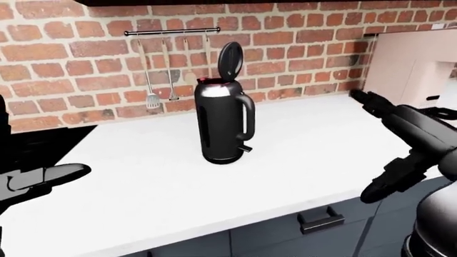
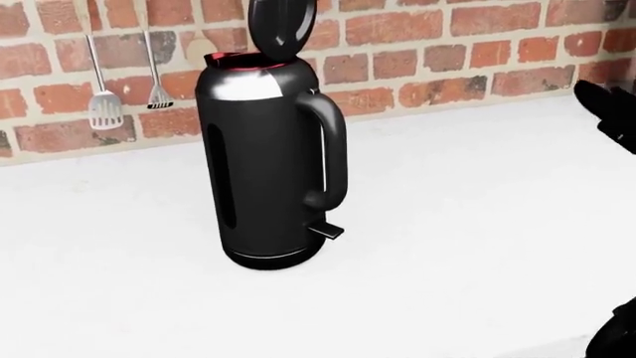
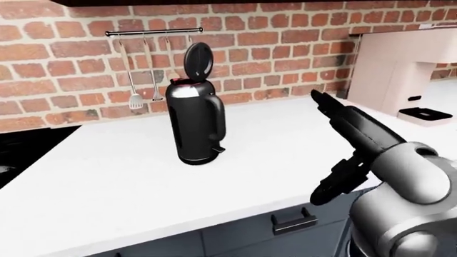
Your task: Close the lid of the electric kettle.
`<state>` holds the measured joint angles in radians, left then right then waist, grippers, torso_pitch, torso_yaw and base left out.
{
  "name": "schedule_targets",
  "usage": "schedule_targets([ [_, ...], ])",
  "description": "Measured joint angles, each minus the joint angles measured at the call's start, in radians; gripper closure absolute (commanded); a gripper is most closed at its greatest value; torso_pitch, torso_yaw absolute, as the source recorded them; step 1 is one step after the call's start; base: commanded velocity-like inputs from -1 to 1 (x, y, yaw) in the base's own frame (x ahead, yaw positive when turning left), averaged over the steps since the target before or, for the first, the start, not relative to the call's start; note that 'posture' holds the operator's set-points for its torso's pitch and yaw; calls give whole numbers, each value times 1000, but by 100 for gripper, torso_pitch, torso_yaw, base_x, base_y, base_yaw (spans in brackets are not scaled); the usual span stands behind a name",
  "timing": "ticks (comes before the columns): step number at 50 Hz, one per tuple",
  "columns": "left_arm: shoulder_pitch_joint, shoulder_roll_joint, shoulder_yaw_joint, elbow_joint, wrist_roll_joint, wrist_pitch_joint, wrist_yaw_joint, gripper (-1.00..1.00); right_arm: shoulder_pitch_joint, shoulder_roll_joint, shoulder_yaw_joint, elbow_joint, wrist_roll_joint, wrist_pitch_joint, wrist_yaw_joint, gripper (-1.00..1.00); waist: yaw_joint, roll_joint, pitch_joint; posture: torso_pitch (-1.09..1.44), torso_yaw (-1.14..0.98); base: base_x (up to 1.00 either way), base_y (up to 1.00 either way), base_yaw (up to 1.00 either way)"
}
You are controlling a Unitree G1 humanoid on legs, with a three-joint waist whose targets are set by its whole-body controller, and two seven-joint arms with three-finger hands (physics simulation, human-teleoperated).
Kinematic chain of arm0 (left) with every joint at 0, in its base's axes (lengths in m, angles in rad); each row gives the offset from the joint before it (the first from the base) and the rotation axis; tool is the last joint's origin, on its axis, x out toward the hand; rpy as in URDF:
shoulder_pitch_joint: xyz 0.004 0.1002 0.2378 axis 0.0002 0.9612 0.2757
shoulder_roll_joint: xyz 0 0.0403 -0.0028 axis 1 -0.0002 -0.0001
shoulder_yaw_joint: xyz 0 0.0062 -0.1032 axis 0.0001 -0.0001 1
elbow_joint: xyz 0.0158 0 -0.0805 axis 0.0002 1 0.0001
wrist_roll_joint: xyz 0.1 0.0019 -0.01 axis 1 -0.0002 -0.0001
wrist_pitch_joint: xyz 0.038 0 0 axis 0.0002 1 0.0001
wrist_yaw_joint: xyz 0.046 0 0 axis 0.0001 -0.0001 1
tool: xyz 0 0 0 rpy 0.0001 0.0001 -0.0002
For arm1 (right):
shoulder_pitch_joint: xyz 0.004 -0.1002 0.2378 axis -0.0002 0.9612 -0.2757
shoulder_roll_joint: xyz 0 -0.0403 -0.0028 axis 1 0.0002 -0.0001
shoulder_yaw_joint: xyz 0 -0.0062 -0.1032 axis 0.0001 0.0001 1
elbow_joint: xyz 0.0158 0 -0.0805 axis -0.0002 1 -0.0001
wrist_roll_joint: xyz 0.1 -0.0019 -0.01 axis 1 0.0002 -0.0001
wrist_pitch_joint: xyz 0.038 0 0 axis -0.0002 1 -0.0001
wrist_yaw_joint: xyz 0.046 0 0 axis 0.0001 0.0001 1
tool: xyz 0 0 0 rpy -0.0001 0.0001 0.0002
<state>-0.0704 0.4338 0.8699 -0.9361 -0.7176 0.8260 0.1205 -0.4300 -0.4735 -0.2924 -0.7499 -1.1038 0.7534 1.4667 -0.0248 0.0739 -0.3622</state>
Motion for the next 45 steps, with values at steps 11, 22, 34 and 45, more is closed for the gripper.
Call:
schedule_targets([
  [11,1,1,7,-1,-2,1,-2,-100,-117,-24,39,184,-34,-162,37,-100,-6,12,7,-59,0,0,0,0],
  [22,0,5,10,-14,-16,16,8,-100,-234,-45,71,331,-55,-227,47,-100,-12,13,10,-59,0,0,0,0],
  [34,0,0,-5,-6,-4,9,3,-100,-399,-1,145,471,-119,-273,59,-100,-13,21,15,-59,0,0,0,0],
  [45,0,-11,-15,-3,16,0,-8,-100,-546,73,201,581,-188,-323,92,-100,-13,24,20,-59,0,0,0,0],
])
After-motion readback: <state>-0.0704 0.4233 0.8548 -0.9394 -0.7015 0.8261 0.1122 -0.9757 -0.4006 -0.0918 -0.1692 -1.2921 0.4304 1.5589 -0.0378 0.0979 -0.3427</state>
